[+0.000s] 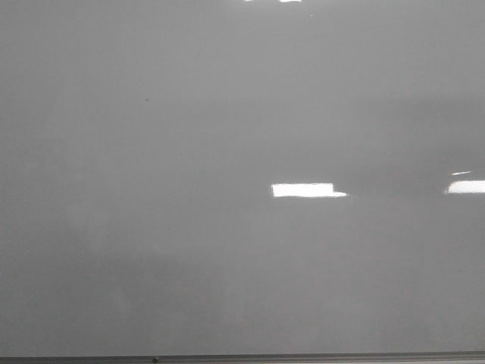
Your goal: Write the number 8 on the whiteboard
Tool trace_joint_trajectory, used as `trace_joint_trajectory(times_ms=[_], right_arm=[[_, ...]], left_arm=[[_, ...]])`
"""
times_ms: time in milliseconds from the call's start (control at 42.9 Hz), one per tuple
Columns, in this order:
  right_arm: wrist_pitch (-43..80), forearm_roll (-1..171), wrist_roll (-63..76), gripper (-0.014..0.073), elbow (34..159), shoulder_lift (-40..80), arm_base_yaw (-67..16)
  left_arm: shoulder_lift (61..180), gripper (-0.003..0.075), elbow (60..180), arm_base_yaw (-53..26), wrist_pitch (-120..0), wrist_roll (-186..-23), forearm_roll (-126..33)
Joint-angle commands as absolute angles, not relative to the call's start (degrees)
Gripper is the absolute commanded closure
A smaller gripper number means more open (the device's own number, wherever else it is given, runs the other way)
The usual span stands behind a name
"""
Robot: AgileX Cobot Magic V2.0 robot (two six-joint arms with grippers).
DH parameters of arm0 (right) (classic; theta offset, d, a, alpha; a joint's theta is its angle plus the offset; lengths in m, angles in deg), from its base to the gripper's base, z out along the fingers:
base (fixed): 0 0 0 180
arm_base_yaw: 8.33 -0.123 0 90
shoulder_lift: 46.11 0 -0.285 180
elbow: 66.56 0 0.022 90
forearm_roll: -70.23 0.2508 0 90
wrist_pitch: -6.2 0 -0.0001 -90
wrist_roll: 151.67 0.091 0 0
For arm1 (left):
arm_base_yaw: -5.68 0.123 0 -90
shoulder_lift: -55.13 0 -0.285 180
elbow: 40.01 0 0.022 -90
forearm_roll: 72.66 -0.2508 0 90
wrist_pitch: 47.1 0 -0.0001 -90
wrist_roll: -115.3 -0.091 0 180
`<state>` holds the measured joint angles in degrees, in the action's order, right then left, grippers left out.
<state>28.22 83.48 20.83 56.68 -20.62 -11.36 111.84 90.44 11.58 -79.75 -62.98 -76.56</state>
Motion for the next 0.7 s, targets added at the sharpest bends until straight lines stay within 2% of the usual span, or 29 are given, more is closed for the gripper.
trace_joint_trajectory(times_ms=[0, 140, 280, 676], right_arm=[[23.66, 83.97, 20.65, 0.0126, 58.52, -19.76, -11.48], [23.72, 83.97, 20.65, 0.0126, 58.52, -19.76, -11.48], [23.78, 83.97, 20.65, 0.0126, 58.52, -19.76, -11.48], [23.78, 83.97, 20.65, 0.0126, 58.52, -19.76, -11.48]], left_arm=[[118.97, 0.0174, 94.83, 12.32, -79.27, -61.96, -77.49], [128.51, 0.0174, 96.32, 12.32, -77.16, -61.96, -78.52], [135.52, 0.0174, 96.30, 12.32, -69.95, -62.08, -79.54], [145.65, 0.0183, 96.30, 12.32, -55.13, -62.08, -83.47]])
